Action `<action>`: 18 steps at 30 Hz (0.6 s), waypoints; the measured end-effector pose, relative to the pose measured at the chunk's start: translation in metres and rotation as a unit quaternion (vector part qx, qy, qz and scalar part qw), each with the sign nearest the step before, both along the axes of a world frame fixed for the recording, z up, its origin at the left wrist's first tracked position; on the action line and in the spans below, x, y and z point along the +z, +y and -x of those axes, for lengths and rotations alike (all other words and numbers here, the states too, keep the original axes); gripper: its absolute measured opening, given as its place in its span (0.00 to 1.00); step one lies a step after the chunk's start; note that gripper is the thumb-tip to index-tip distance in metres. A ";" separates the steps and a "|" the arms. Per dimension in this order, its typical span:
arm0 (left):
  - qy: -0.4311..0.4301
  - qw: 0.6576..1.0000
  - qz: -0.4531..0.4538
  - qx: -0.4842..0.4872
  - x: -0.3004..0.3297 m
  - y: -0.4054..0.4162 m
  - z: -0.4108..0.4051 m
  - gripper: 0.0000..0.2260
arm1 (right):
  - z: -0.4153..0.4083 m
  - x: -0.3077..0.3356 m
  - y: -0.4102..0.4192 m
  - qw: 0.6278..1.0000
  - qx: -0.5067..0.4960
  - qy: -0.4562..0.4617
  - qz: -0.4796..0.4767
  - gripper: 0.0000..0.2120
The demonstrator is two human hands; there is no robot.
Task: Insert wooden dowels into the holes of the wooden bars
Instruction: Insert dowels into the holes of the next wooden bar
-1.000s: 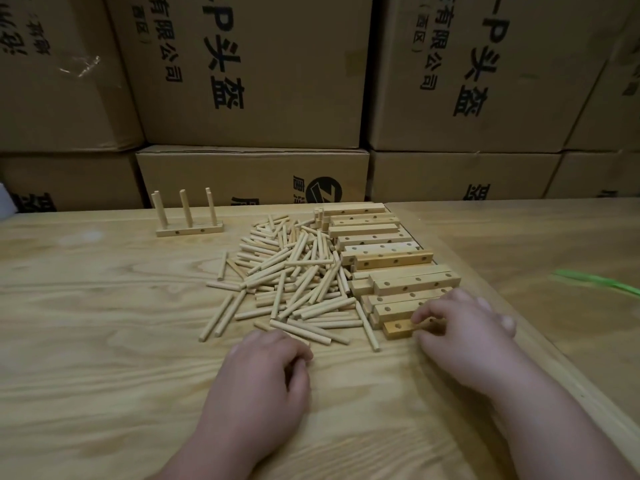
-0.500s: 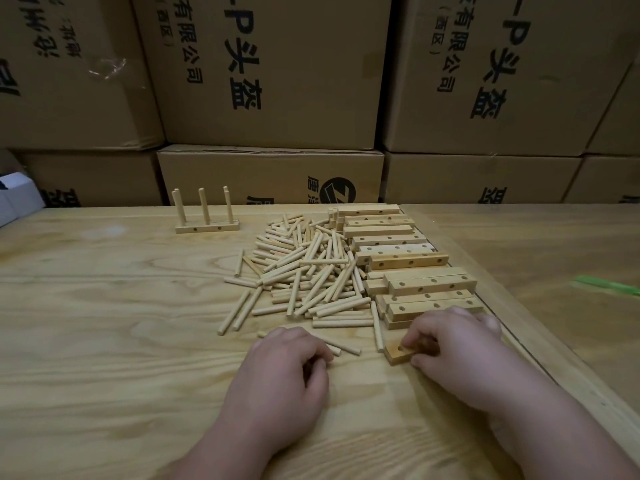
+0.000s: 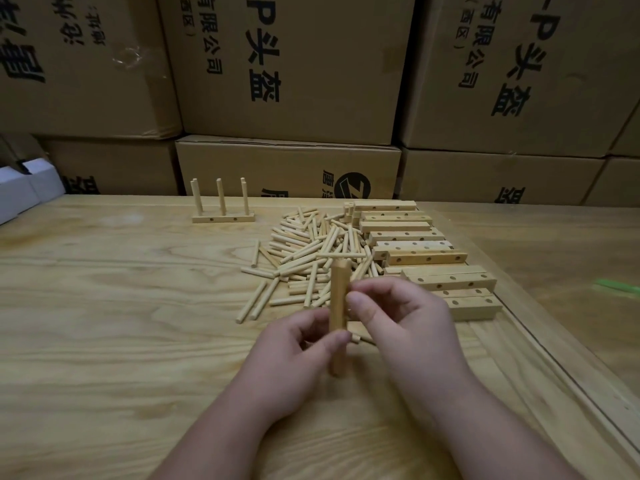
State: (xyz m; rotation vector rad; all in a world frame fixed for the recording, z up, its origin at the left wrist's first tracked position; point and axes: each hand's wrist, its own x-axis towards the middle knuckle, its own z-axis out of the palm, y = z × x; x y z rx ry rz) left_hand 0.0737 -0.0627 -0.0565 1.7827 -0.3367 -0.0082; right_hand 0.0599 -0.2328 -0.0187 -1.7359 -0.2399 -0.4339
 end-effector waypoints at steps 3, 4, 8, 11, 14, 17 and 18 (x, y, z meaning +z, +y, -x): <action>0.019 0.990 0.115 0.077 0.001 0.004 -0.004 0.07 | -0.009 -0.015 0.005 0.990 -0.067 -0.081 0.098 0.04; 0.033 0.982 0.156 0.101 0.003 0.004 -0.006 0.08 | -0.013 -0.022 0.004 0.973 -0.092 -0.102 0.184 0.04; 0.077 0.944 0.287 0.145 0.010 0.007 -0.007 0.10 | -0.022 -0.035 0.009 0.893 -0.089 -0.067 0.437 0.08; 0.077 0.929 0.328 0.152 0.012 0.010 -0.008 0.10 | -0.024 -0.040 0.015 0.870 -0.103 -0.056 0.479 0.10; 0.079 0.923 0.336 0.168 0.013 0.011 -0.008 0.10 | -0.031 -0.036 0.018 0.864 -0.120 -0.014 0.489 0.13; 0.082 0.920 0.341 0.172 0.012 0.011 -0.009 0.11 | -0.035 -0.031 0.024 0.837 -0.124 0.003 0.534 0.12; 0.083 0.919 0.345 0.171 0.011 0.012 -0.009 0.11 | -0.035 -0.030 0.027 0.828 -0.128 -0.008 0.546 0.11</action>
